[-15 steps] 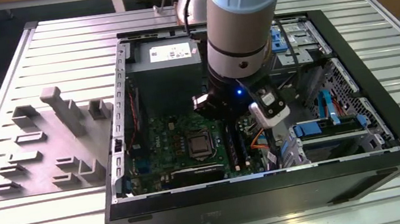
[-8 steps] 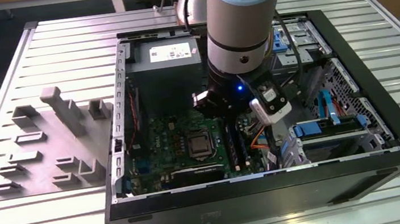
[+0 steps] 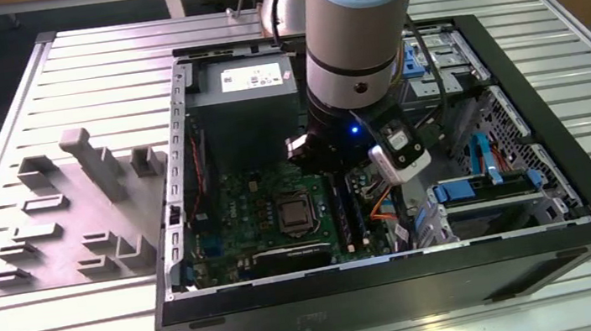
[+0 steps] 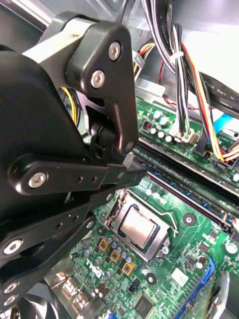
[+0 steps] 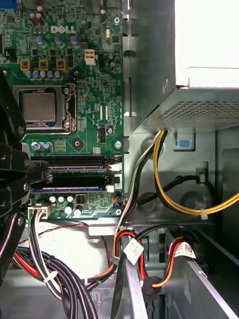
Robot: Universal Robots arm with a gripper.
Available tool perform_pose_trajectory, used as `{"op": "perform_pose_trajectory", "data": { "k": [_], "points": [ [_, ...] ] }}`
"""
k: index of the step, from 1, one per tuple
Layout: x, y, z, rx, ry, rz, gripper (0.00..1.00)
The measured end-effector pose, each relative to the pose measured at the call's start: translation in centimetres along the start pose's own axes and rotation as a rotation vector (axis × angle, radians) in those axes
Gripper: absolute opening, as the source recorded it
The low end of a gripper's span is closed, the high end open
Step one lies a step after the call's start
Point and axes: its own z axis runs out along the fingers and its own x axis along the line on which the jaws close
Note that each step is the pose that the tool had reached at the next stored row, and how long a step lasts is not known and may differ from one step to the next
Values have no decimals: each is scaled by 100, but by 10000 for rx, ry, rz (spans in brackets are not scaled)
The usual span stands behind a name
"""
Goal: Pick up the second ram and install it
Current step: 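Insert the second ram into the second slot, then press down the second ram until it locks into place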
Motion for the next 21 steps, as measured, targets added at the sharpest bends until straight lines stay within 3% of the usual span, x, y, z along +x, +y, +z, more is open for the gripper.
{"op": "perform_pose_trajectory", "data": {
  "k": [16, 21],
  "points": [
    [0, 9, -14, 4, 1, -1, 11],
    [4, 134, -2, 0, 0, 0, 11]
  ]
}}
